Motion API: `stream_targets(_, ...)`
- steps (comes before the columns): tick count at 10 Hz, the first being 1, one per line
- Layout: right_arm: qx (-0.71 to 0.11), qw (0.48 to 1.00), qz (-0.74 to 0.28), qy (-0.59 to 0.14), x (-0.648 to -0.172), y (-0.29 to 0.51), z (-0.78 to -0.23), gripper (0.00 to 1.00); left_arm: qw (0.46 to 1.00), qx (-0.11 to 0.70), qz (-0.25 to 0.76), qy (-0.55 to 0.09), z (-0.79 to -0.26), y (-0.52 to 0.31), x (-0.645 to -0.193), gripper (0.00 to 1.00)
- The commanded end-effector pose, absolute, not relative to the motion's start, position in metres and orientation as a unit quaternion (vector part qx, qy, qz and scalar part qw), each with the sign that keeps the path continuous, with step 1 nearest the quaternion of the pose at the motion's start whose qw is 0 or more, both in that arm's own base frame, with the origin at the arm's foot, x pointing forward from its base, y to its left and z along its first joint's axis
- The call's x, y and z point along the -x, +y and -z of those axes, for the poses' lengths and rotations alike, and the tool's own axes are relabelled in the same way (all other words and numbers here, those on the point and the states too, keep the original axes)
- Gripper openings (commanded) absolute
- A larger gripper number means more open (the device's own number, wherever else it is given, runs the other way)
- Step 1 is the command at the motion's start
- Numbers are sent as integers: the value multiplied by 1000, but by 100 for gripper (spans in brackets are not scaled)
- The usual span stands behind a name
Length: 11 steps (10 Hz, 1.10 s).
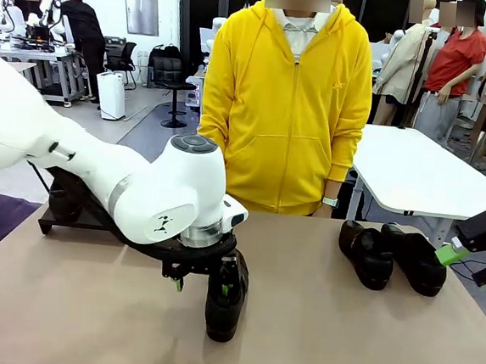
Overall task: Organize the shoes by placing them on the stand.
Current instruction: Place the Shoe from the middle of the table onto the Shoes Stand.
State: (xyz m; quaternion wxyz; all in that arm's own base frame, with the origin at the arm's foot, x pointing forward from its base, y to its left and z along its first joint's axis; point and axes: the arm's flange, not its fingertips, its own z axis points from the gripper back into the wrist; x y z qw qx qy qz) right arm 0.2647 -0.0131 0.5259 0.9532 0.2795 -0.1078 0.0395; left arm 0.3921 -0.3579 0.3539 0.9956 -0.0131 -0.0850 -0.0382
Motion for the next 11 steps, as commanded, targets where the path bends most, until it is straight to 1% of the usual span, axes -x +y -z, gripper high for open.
stream_targets(1, -292, 949, -50, -109, -267, -13, -530, 100, 997, 2, 20, -76, -344, -373, -409, 100)
stream_targets(2, -292, 949, -50, -109, -267, -13, -530, 100, 997, 3, 18, -79, -343, -373, -410, 100)
stream_targets(3, -292, 949, -50, -109, -267, -13, -530, 100, 997, 3, 14, -82, -343, -374, -410, 69)
stream_targets(4, -292, 949, -50, -109, -267, -13, -530, 100, 996, 4, 14, -85, -343, -373, -410, 9)
stream_targets(5, -292, 949, -50, -109, -267, -13, -530, 100, 996, 1, 13, -89, -343, -372, -411, 0)
stream_targets(11, -292, 949, -50, -109, -267, -13, -530, 100, 995, 3, 22, -102, -352, -367, -405, 0)
